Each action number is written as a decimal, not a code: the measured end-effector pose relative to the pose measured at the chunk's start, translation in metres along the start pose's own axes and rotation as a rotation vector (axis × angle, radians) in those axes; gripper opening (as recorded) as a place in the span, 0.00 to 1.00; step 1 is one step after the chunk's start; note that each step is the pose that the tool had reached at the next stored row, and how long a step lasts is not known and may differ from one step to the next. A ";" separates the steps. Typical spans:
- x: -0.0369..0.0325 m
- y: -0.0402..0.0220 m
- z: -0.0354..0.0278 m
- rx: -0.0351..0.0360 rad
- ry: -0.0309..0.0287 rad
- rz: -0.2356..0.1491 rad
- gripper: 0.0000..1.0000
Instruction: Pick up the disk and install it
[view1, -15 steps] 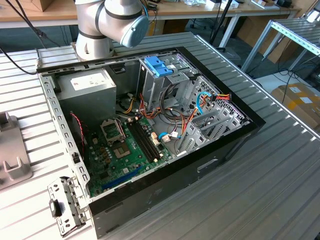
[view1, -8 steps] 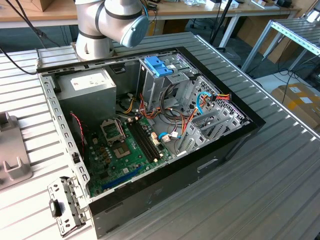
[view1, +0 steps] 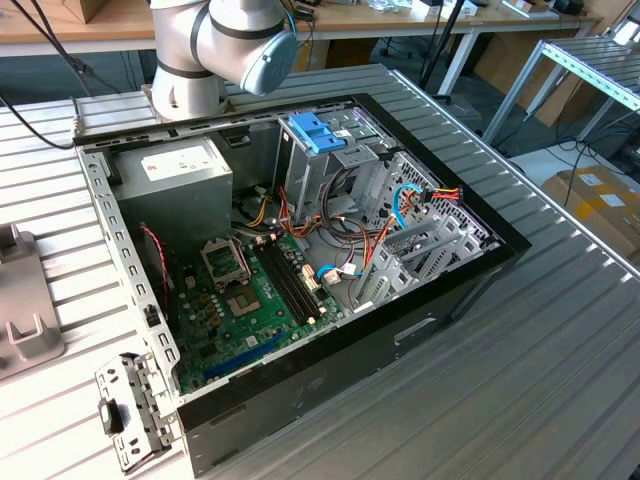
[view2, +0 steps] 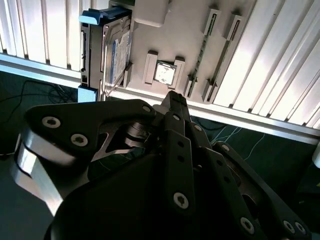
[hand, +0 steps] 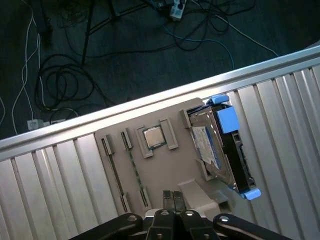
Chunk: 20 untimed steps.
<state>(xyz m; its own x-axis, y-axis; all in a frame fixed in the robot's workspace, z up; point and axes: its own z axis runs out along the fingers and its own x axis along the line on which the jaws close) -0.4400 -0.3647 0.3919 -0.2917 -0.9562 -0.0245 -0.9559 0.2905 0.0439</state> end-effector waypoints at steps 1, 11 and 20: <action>0.0000 0.0000 0.0000 -0.0002 0.0004 -0.010 0.11; 0.0000 0.0000 0.0000 -0.0019 0.0035 -0.080 0.11; 0.0000 0.0000 0.0000 -0.0033 0.0060 -0.137 0.11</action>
<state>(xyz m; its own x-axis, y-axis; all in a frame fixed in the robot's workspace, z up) -0.4400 -0.3647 0.3919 -0.1578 -0.9872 -0.0245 -0.9867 0.1566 0.0439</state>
